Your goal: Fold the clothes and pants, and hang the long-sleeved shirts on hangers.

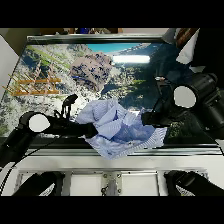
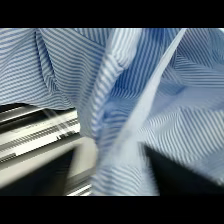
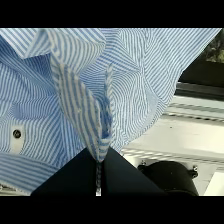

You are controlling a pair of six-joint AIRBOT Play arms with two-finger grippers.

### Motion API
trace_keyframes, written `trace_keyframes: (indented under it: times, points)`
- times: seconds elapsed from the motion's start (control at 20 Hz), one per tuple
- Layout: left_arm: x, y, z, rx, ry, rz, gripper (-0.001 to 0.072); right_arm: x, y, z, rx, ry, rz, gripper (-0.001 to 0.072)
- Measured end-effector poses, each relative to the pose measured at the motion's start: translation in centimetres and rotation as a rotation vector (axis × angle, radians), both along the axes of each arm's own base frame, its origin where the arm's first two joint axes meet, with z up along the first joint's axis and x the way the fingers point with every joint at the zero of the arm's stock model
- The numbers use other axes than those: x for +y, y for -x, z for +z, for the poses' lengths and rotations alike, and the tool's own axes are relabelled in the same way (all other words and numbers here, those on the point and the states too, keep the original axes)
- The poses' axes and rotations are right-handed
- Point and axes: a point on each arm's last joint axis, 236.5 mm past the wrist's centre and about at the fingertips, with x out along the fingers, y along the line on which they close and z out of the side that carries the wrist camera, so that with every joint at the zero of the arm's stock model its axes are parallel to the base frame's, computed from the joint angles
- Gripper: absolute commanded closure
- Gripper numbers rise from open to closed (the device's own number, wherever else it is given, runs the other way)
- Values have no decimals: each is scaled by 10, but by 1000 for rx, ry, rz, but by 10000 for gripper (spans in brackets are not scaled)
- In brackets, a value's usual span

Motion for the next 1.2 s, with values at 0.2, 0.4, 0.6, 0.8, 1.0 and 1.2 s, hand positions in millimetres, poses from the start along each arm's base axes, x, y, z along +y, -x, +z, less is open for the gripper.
trace_keyframes:
  times: [0.2, 0.4, 0.6, 0.8, 1.0, 1.2]
  points:
    - [5, -14, 22, -60, 8, -9, -8, 1, 0, -2, 7, 4, 1, 694]
    - [55, -63, 52, -218, -100, 92, -7, 2, 0, -3, 8, 5, 2, 695]
    - [147, -112, 51, -288, -353, 247, -7, 2, 0, -3, 8, 5, 2, 694]
    - [233, -152, 16, -258, -570, 350, -7, 2, 0, -3, 8, 5, 2, 694]
    - [286, -190, -26, -267, -723, 346, -7, 2, 0, -3, 8, 5, 2, 694]
    - [325, -229, -76, -286, -876, 247, -7, 2, 0, -3, 9, 5, 2, 694]
